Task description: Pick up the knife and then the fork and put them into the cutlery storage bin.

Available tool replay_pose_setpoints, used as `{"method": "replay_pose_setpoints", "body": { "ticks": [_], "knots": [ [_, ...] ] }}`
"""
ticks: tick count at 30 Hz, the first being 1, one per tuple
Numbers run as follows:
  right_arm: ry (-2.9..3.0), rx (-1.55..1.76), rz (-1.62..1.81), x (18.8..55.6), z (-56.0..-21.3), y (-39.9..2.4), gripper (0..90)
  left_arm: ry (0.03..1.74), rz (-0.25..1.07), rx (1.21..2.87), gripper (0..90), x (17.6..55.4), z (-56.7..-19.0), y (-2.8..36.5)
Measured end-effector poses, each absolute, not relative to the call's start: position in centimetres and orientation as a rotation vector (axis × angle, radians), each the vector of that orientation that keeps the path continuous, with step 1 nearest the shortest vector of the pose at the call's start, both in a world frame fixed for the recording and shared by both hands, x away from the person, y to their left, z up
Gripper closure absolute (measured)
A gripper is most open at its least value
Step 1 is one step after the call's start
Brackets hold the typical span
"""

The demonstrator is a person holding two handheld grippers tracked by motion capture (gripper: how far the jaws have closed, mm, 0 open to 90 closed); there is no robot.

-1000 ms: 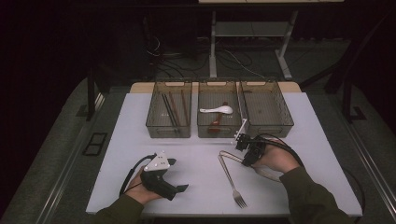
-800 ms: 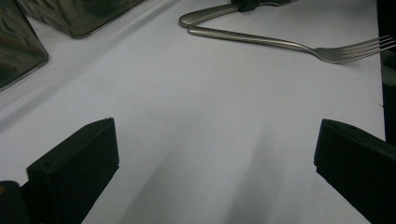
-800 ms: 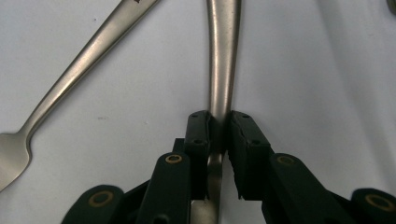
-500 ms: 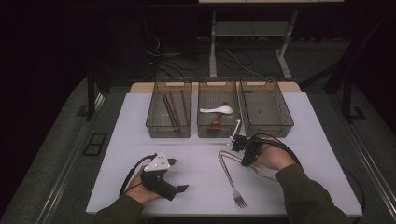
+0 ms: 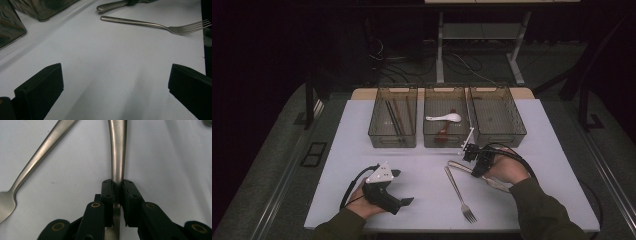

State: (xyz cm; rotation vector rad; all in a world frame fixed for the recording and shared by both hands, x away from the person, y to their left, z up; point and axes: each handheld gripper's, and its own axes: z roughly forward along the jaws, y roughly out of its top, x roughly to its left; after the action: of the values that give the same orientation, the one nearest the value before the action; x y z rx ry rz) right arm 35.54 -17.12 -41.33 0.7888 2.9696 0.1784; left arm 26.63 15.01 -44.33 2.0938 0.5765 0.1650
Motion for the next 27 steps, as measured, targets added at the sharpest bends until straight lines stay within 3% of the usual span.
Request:
{"method": "replay_pose_setpoints", "body": {
  "ticks": [18, 27],
  "knots": [
    [2.725, 0.994, 0.657, 34.8, -36.8, -22.6, 80.4, 0.565, 0.183, 2.076, 0.0, 26.9, -44.2, 15.3],
    [2.630, 1.040, 0.811, 34.4, -36.3, -24.8, 80.4, 0.564, 0.184, 2.073, 0.0, 26.7, -44.1, 15.3]
  ]
}}
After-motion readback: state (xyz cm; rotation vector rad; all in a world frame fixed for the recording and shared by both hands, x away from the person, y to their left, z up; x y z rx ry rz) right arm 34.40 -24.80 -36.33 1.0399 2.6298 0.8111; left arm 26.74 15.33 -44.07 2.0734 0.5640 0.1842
